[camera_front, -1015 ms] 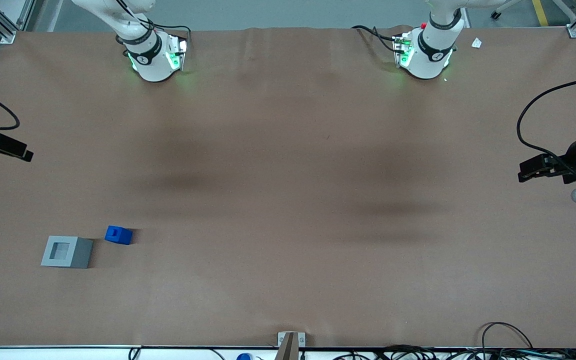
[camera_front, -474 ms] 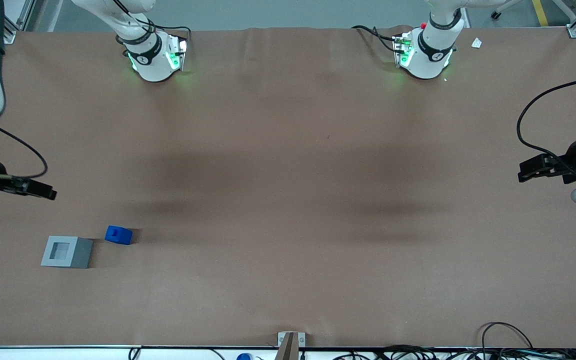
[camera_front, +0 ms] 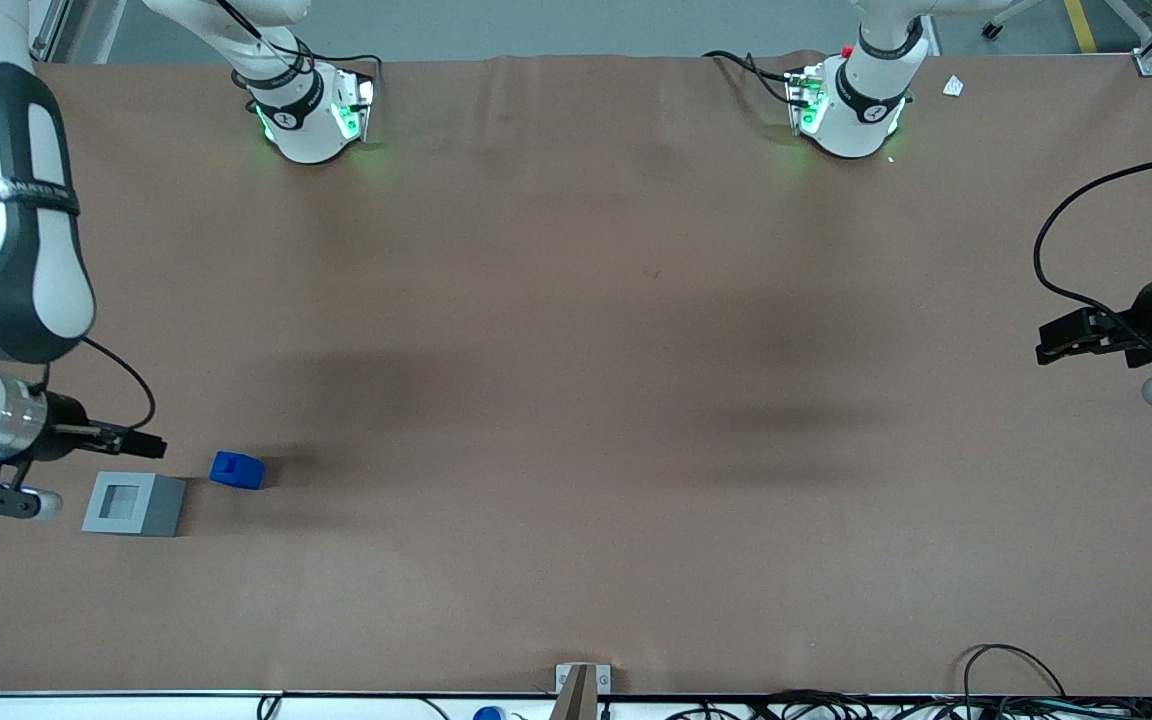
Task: Insert blue part into gray base with right arm
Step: 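Move the open right gripper over the blue block, then lower the right gripper around the blue block, then close the right gripper on the blue block and lift it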
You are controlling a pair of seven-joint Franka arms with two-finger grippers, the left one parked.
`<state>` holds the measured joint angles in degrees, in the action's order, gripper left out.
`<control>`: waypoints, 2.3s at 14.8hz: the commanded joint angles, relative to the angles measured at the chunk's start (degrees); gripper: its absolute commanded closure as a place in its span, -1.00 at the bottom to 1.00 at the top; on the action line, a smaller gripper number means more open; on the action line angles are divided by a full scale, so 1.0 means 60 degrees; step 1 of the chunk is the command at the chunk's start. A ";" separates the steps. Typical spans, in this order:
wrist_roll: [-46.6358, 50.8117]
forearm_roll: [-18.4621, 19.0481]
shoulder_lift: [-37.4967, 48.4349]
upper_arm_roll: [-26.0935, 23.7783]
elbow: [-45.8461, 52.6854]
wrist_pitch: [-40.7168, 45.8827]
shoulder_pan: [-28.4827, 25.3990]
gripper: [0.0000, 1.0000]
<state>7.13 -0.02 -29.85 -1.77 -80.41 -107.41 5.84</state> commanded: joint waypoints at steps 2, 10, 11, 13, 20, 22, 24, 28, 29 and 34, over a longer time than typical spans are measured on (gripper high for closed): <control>0.0656 -0.0114 -0.0604 -0.0041 0.0071 -0.0598 -0.0181 -1.00; 0.0643 -0.0040 -0.1118 -0.0041 -0.0646 -0.1771 -0.0372 -1.00; 0.0643 -0.0040 -0.1118 -0.0041 -0.0763 -0.1800 -0.0387 -1.00; 0.0643 -0.0026 -0.1118 -0.0041 -0.1012 -0.1946 -0.0372 -1.00; 0.0482 0.0077 -0.1382 -0.0041 -0.1072 -0.2077 -0.0387 -1.00; 0.0088 0.0092 -0.1382 -0.0041 -0.1363 -0.2486 -0.0343 -1.00; 0.0071 0.0092 -0.1382 -0.0041 -0.1510 -0.2663 -0.0386 -1.00; 0.0042 0.0092 -0.1367 -0.0041 -0.1657 -0.2883 -0.0401 -1.00; 0.0042 0.0092 -0.1367 -0.0041 -0.1687 -0.2884 -0.0401 -1.00; 0.0013 0.0135 -0.1382 -0.0027 -0.2096 -0.3542 -0.0357 -1.00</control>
<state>7.89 0.13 -38.48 -1.71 -90.85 -126.20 3.34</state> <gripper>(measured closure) 0.000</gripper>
